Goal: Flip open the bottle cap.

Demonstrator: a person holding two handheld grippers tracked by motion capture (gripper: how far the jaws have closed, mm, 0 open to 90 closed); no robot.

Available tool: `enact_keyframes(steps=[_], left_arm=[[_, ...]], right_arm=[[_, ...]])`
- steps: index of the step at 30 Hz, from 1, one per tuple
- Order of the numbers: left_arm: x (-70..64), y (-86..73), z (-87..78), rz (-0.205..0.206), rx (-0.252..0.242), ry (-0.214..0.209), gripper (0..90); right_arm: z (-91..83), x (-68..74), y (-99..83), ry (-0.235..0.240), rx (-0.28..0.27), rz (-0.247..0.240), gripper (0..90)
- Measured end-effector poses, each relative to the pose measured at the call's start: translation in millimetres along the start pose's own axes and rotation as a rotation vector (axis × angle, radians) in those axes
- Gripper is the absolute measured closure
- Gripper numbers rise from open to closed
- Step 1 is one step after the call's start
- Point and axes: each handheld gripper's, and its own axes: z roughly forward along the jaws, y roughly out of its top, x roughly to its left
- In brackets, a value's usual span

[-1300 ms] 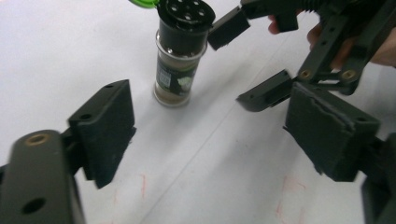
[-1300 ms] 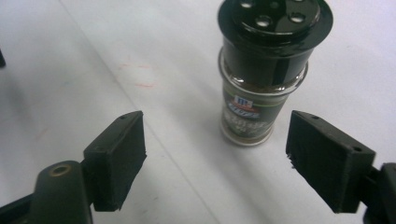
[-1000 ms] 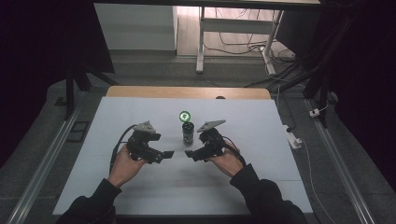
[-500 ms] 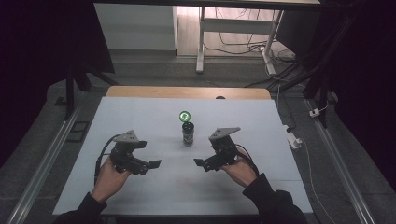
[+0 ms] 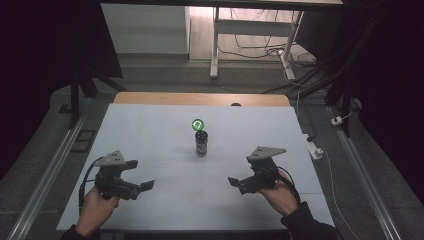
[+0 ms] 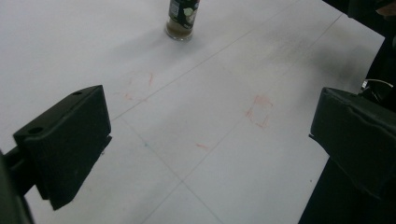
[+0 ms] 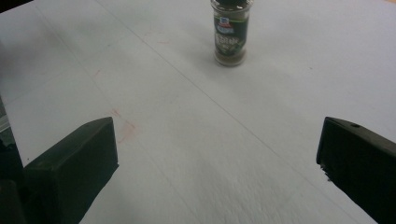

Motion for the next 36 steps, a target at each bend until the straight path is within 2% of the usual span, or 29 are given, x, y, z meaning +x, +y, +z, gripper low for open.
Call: enact_keyframes(steps=[10, 22, 29, 33, 36], left_arm=[[4.1, -26.3, -31.2, -0.05, -0.032, 0.057, 0.0], [2.1, -49.0, -53.4, -0.085, -0.04, 0.117, 0.0], [3.9, -61.7, -60.0, -0.113, -0.019, 0.15, 0.0], [2.1, -65.9, -61.2, -0.115, 0.012, 0.172, 0.0], [1.2, -68.1, -61.3, -0.117, 0.039, 0.186, 0.0]], right_arm=[[-33.0, -7.0, -24.0, -0.067, -0.034, 0.054, 0.0], [-76.1, -21.6, -62.4, -0.171, -0.059, 0.174, 0.0], [-87.6, -24.3, -79.5, -0.206, -0.019, 0.211, 0.0], [-87.5, -22.9, -84.6, -0.209, 0.019, 0.212, 0.0], [-89.6, -21.5, -86.2, -0.215, 0.023, 0.218, 0.0]])
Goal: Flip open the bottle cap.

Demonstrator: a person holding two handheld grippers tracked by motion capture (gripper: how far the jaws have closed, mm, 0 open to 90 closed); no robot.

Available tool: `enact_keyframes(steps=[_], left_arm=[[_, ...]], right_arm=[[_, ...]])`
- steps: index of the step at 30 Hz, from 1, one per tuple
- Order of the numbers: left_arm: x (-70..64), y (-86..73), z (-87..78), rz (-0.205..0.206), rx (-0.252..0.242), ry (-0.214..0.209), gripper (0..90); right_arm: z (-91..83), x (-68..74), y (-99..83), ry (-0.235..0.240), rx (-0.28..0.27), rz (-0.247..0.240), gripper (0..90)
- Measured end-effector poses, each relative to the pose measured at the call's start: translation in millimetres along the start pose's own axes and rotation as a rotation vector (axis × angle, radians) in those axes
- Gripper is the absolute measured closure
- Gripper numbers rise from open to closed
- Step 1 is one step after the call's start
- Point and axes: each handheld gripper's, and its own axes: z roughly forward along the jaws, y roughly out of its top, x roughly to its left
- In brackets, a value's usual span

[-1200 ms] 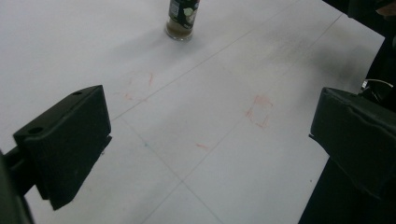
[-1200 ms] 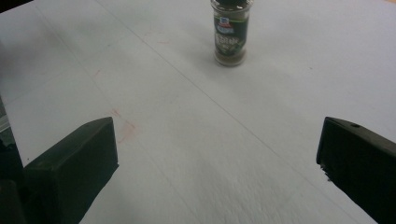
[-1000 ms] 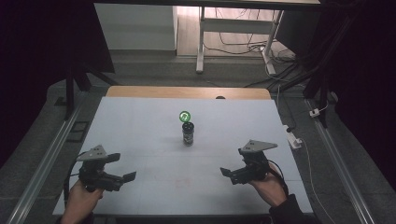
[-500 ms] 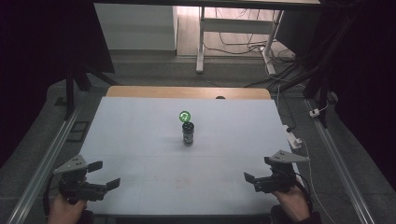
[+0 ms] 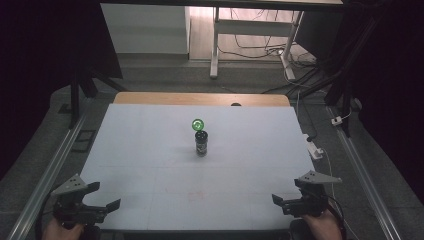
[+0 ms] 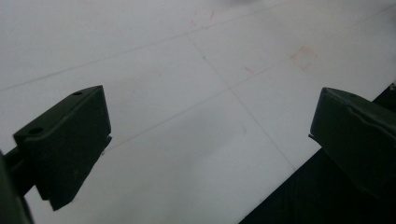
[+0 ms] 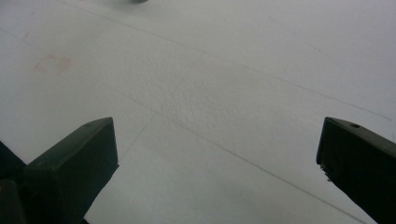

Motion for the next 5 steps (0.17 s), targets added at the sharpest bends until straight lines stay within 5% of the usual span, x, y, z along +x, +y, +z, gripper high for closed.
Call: enact_keyframes(steps=[5], left_arm=[[-0.1, 1.2, 1.5, -0.005, 0.016, 0.004, 0.0]], right_arm=[[-1.3, -2.4, -1.6, 0.003, 0.008, 0.022, 0.0]])
